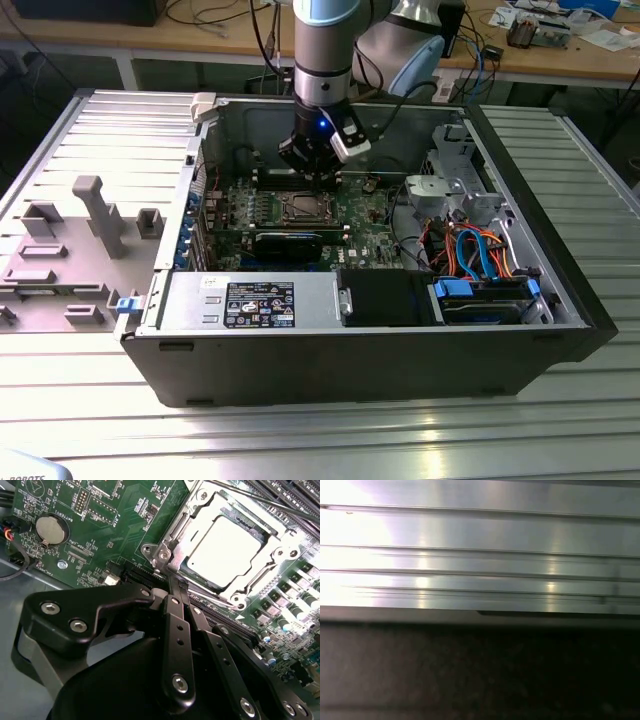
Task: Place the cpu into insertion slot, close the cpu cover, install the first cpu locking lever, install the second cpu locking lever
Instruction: 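Install the first cpu locking lever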
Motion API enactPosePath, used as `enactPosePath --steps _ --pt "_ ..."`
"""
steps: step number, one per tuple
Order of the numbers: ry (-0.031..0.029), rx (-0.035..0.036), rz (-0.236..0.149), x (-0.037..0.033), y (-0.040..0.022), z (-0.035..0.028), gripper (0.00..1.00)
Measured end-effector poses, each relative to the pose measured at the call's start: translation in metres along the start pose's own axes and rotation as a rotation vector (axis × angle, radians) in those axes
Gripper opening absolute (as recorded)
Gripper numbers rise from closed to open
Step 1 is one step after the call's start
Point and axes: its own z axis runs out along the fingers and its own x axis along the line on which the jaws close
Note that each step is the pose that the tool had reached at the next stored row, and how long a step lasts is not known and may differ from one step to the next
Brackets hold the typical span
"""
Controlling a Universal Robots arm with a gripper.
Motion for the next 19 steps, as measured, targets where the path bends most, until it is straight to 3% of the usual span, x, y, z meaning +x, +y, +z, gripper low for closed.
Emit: enactPosePath --steps 7,15,19 --pt "0.0 0.0011 0.0 -0.0002 0.0 0.0008 0.11" --pt "0.0006 0.0105 0.0 -0.0001 -0.0001 0.0029 0.11" --pt "-0.0002 0.0094 0.0 -0.0003 0.0001 0.0019 0.11"
